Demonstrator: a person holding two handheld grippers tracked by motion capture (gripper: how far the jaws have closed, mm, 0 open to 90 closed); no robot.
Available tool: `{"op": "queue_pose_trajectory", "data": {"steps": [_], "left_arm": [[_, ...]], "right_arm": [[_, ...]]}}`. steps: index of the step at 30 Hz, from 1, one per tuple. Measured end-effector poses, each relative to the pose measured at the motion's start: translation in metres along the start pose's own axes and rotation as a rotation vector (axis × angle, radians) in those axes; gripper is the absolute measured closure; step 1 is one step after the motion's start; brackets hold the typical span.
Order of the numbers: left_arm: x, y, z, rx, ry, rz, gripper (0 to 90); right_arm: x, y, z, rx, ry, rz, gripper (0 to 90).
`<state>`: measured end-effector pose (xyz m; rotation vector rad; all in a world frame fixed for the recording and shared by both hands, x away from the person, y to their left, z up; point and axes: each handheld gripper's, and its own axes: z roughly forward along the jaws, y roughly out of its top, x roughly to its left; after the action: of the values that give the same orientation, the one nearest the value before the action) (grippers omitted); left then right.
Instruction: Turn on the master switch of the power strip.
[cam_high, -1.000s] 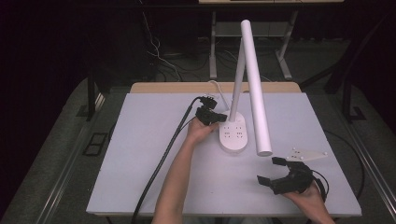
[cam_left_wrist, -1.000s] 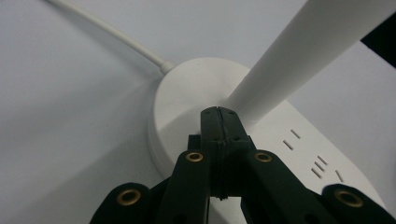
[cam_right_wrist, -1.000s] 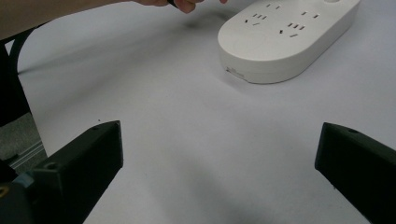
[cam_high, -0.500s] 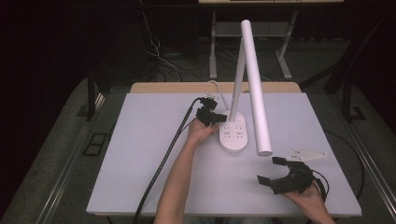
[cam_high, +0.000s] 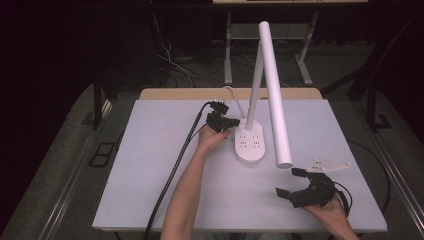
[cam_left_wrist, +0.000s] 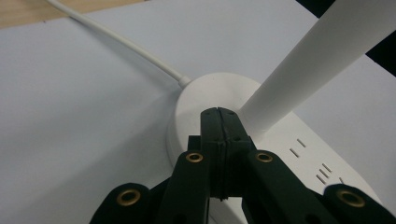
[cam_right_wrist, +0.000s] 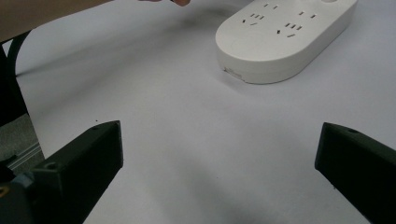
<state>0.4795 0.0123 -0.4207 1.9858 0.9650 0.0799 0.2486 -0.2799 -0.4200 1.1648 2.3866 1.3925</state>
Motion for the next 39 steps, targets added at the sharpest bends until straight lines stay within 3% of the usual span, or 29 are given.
{"op": "queue_pose_trajectory", "data": {"steps": [4,5,6,7,8,11,13,26,39], "left_arm": [[0.001,0.002,-0.008,-0.016,0.014,-0.005,89.7],[0.003,0.003,-0.013,0.007,0.013,0.029,89.7],[0.003,0.003,-0.014,-0.016,0.014,0.015,89.7],[0.004,0.004,-0.018,-0.006,0.014,0.041,89.6],[0.002,0.004,-0.019,-0.03,0.012,0.013,89.6],[0.003,0.003,-0.028,-0.029,0.02,0.047,89.6],[0.002,0.001,-0.031,-0.055,0.021,0.034,89.6],[0.001,-0.004,-0.07,-0.095,0.022,0.07,87.4],[-0.005,-0.016,-0.106,-0.113,-0.028,0.096,44.0]], "right_arm": [[0.0,0.0,0.0,0.002,0.001,0.0,0.4],[0.0,0.0,0.0,0.001,0.001,-0.001,0.4],[0.0,0.0,0.0,0.001,0.001,0.0,0.4],[0.0,0.0,0.0,0.002,0.001,0.0,0.4],[0.0,0.0,0.0,0.002,0.001,0.0,0.4],[0.0,0.0,0.001,0.001,0.001,-0.002,0.4],[0.0,0.0,0.001,0.002,0.001,-0.002,0.4],[0.0,0.0,0.001,0.004,0.0,0.0,0.4],[0.0,-0.001,0.0,0.004,-0.003,0.0,0.4]]}}
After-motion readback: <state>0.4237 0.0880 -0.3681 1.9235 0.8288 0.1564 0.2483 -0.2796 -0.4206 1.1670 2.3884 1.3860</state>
